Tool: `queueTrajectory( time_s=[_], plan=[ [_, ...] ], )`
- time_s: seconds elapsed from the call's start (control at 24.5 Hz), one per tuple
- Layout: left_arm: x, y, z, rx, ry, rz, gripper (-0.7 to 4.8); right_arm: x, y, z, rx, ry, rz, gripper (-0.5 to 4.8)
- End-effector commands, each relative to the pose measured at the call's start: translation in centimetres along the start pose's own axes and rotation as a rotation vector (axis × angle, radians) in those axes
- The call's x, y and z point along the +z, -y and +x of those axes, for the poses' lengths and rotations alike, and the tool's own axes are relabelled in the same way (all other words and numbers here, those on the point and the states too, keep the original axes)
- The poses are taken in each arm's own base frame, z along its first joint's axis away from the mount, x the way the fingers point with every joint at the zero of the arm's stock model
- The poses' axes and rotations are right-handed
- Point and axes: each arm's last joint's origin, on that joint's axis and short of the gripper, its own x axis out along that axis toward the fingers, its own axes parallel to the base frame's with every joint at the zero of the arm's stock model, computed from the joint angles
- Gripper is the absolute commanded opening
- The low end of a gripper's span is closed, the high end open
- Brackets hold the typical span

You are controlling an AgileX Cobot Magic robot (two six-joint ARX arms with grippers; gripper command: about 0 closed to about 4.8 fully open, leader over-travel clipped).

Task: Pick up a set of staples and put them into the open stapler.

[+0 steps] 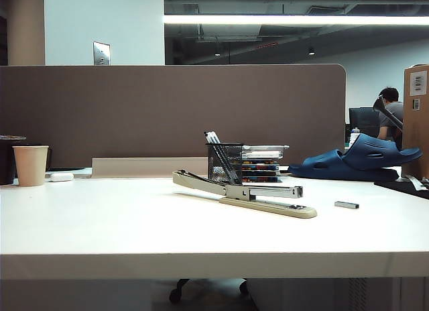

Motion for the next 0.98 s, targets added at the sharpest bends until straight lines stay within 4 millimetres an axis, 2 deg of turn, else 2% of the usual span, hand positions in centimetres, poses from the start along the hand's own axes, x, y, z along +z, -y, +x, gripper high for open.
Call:
queueTrajectory(
  time_s=[0.04, 0.86, 0.98],
  plan=[
    [0.17, -0.01, -0.01, 0.002, 0.014, 0.006, -0.06, -0.05, -0.01, 0.00, 0.000, 0.010, -0.004, -0.08],
    [0.16, 0.00, -0.01, -0.001, 0.014, -0.002, -0.06, -0.02, -0.01, -0.01, 0.000, 0.011, -0.003, -0.08],
    [0.13, 0.15, -0.01, -0.054, 0.010, -0.002, -0.06, 0.21, -0.01, -0.05, 0.000, 0.017, 0.005, -0.09]
  ],
)
